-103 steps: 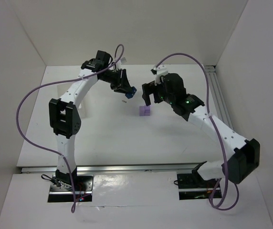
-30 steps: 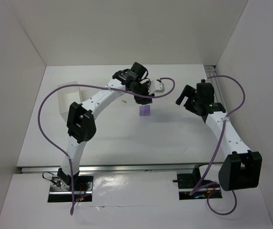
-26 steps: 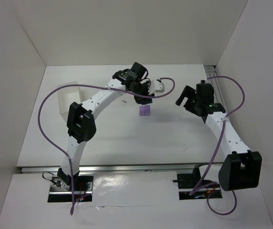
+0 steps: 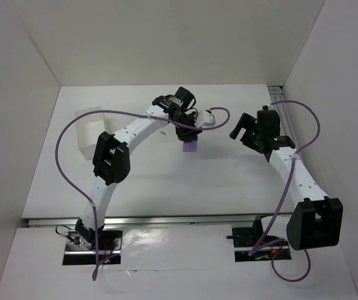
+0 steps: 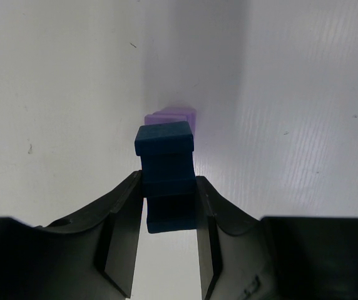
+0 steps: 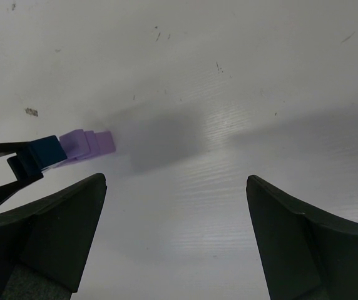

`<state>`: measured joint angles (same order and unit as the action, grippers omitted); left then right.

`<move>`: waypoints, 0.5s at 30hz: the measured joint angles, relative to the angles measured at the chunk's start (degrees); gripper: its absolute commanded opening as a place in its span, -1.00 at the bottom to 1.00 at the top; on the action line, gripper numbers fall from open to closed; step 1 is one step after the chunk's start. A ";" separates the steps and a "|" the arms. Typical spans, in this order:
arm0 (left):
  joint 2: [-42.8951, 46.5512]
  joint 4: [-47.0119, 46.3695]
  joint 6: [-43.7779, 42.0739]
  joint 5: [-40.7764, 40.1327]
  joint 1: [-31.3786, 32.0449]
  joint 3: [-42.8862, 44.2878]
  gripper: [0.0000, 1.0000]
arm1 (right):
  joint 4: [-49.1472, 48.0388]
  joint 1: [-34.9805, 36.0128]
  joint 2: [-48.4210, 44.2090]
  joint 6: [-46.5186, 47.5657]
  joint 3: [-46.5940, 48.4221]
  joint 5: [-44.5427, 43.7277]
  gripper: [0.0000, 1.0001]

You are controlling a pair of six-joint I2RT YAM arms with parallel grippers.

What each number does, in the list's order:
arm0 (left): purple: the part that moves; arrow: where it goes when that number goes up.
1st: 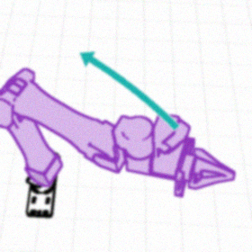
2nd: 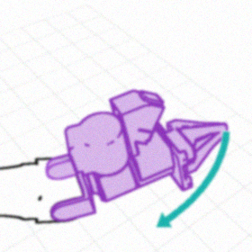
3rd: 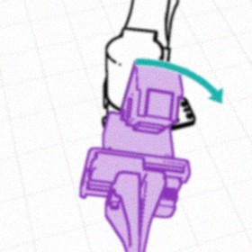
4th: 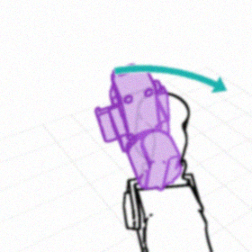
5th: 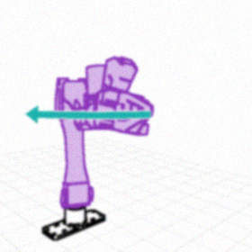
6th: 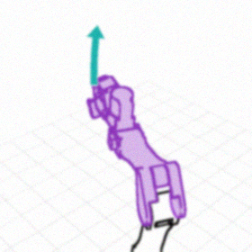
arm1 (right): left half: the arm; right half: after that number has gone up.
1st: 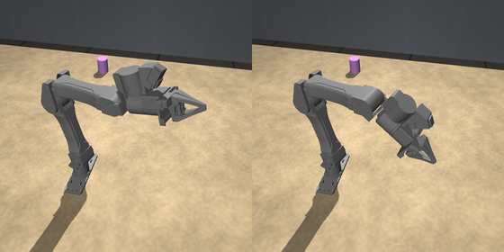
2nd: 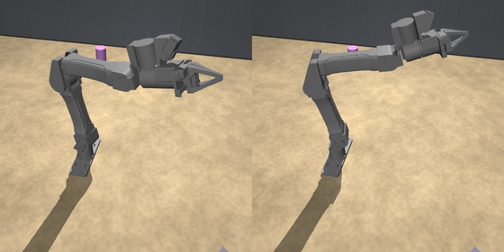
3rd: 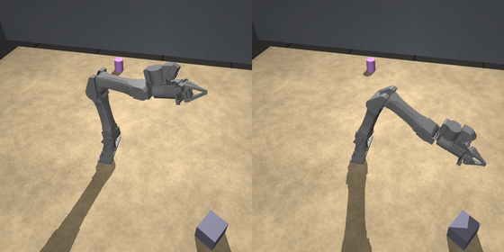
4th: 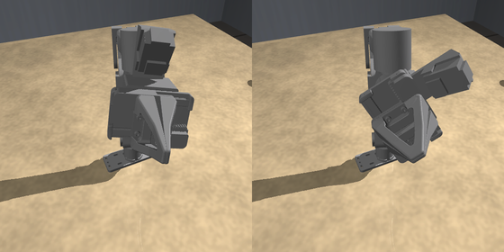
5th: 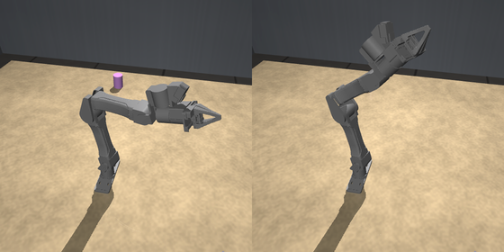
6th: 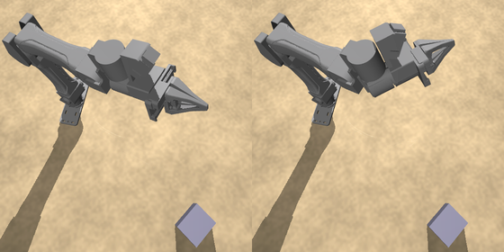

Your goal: Build the wood block tower

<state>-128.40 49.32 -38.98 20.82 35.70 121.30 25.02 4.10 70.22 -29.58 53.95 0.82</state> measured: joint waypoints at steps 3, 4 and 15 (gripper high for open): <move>0.00 -0.07 0.04 -0.22 0.00 0.00 -0.49 | -0.04 -0.11 0.00 0.00 0.00 0.07 1.00; 0.00 -0.04 0.04 -0.26 0.00 0.00 -0.49 | -0.07 -0.22 0.00 0.00 0.00 0.04 1.00; 0.00 -0.15 0.04 -1.53 0.02 0.00 -0.46 | -0.09 -0.50 0.11 0.00 0.00 0.04 1.00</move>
<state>-128.40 49.17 -38.94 19.29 35.73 121.30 24.93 3.60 70.32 -29.58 53.95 0.86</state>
